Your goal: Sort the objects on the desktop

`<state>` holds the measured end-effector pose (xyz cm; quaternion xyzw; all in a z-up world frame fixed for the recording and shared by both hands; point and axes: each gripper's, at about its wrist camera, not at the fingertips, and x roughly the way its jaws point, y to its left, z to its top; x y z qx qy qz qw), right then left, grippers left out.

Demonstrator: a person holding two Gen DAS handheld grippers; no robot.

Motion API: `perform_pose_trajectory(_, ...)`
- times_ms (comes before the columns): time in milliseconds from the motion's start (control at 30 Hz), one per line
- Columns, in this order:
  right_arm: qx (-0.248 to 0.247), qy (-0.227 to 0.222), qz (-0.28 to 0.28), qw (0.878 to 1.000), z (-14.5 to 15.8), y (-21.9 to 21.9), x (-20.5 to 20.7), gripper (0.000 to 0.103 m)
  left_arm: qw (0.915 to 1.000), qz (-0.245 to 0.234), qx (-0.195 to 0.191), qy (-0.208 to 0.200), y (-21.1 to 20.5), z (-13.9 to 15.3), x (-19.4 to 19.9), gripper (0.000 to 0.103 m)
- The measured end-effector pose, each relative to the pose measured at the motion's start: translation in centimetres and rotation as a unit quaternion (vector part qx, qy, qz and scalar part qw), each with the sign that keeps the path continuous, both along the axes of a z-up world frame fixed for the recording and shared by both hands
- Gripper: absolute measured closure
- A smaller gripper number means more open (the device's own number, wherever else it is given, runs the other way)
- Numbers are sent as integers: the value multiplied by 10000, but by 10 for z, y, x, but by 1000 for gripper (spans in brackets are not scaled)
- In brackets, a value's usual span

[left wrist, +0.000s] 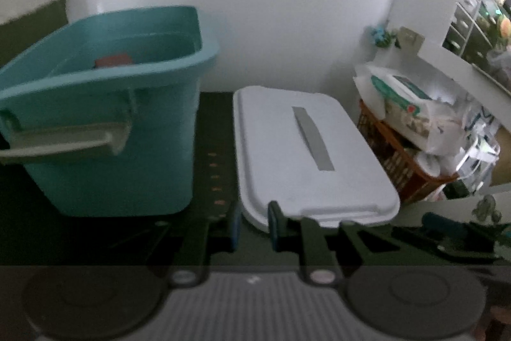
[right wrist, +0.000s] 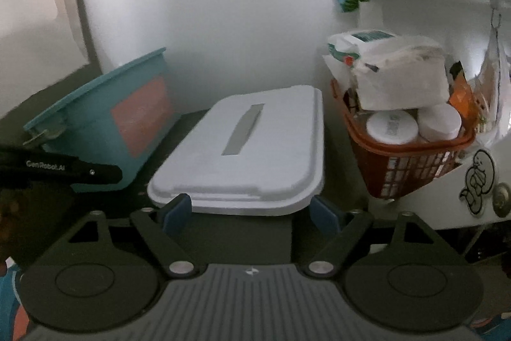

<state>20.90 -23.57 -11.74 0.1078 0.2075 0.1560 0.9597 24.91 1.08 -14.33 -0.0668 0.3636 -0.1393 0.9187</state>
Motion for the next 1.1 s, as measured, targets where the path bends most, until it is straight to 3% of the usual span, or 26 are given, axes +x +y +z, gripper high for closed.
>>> perform_pose_trajectory(700,400,402,-464,9973,-23,-21,22,18,9998,28,-203,2,-10,-11,16,83)
perform_pose_trajectory(1100,1212,743,-425,9889,-29,-30,44,19,9992,124,-368,101,-9,-15,27,83)
